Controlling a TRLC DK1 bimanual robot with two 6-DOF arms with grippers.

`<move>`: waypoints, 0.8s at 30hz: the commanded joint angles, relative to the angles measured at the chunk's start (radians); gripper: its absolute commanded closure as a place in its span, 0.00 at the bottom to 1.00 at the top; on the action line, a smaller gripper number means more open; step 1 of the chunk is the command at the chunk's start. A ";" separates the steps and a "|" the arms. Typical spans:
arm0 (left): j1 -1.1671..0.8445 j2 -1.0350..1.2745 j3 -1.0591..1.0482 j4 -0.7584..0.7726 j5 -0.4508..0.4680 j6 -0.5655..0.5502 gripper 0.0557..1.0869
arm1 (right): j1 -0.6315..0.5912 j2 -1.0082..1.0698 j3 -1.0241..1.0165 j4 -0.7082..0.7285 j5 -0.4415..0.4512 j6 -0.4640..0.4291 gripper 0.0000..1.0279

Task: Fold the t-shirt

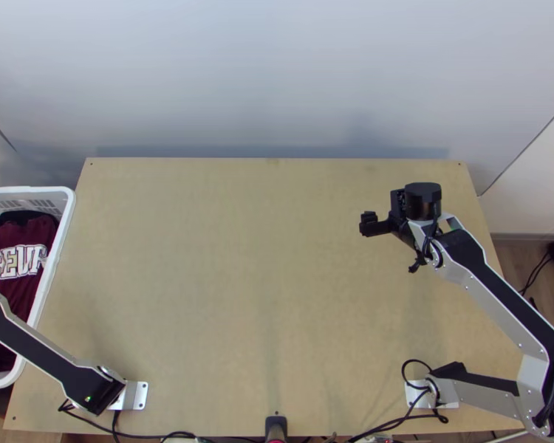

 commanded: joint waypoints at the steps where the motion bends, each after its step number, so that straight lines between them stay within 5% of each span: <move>1: 0.012 0.013 0.000 -0.026 -0.037 0.022 0.05 | 0.001 0.000 -0.010 0.001 0.002 -0.003 0.04; 16: 0.009 0.085 0.008 -0.041 -0.040 0.034 0.07 | -0.001 -0.005 -0.019 -0.015 0.008 -0.012 0.04; 18: 0.011 0.087 0.003 -0.048 -0.027 0.042 0.33 | -0.001 -0.005 -0.019 -0.016 0.010 -0.014 0.04; 20: 0.018 0.093 0.003 -0.041 0.061 0.048 0.84 | -0.004 -0.005 -0.016 -0.016 0.010 -0.012 0.04; 21: 0.026 0.094 0.005 -0.038 0.102 0.045 0.95 | -0.005 -0.005 -0.016 -0.018 0.010 -0.012 0.04; 24: 0.055 0.076 0.023 -0.021 0.227 -0.052 0.97 | -0.011 -0.005 -0.016 -0.016 0.010 -0.011 0.04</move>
